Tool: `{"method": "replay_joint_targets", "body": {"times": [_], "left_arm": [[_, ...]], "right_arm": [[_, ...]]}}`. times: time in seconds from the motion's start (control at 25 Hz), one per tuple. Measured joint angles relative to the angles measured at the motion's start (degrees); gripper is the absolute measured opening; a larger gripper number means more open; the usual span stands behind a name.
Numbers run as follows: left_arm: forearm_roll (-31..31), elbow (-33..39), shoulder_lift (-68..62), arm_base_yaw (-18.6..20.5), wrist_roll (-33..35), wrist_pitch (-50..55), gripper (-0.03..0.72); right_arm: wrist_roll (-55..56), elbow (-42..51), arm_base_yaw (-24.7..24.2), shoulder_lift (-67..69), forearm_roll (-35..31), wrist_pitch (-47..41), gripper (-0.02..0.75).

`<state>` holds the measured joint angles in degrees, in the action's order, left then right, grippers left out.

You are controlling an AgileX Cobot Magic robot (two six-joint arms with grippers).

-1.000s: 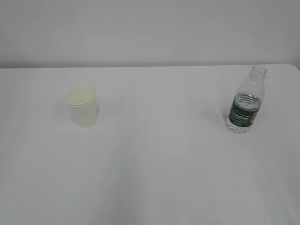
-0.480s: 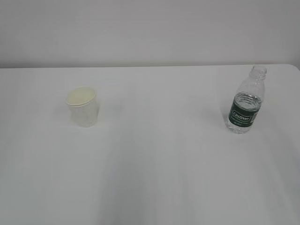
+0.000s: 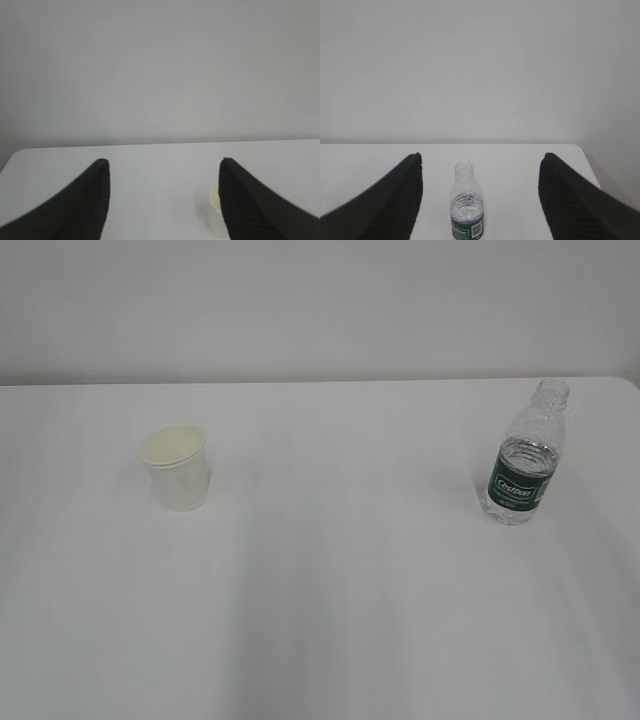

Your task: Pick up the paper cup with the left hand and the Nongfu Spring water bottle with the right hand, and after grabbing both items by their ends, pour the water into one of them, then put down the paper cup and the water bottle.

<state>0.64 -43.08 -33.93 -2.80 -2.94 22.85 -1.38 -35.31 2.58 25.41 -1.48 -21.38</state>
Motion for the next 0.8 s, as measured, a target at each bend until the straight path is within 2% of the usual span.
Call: {"method": "replay_joint_targets", "body": {"times": [0.8], "left_arm": [[0.0, 0.0, -10.1, 0.0, 0.0, -9.9, 0.486]], "right_arm": [[0.0, 0.0, 0.0, 12.3, 0.0, 14.4, 0.552]]}}
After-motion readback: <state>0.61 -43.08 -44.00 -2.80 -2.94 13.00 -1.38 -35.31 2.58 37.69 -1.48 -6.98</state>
